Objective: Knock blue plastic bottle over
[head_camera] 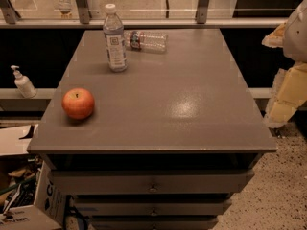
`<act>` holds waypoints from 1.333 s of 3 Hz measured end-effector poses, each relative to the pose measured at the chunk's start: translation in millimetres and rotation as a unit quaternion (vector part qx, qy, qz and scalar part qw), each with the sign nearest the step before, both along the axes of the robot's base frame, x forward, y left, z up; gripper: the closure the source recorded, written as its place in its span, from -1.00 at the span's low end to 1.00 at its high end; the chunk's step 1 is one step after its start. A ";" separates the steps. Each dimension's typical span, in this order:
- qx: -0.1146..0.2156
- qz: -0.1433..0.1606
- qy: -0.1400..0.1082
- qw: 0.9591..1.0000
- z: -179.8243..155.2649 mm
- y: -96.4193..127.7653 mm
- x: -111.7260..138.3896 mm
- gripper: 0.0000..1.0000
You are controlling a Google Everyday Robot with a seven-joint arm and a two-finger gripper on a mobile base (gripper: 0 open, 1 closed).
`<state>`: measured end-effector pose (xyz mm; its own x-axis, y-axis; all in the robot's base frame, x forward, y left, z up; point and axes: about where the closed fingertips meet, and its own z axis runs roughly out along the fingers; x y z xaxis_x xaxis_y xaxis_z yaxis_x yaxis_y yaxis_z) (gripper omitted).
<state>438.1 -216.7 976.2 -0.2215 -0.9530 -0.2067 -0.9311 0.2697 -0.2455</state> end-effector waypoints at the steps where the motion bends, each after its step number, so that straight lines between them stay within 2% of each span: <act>1: 0.000 0.000 0.000 1.000 0.0 0.0 0.0 -1.00; 2: 0.020 0.013 -0.029 0.999 2.7 16.4 15.4 -1.00; 3: 0.055 0.023 -0.056 0.997 1.6 33.5 42.7 -1.00; 4: 0.091 0.030 -0.067 0.993 -10.6 53.8 87.7 -1.00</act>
Offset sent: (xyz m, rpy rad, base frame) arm 0.0180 0.0236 0.0007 0.0434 -0.0801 0.0410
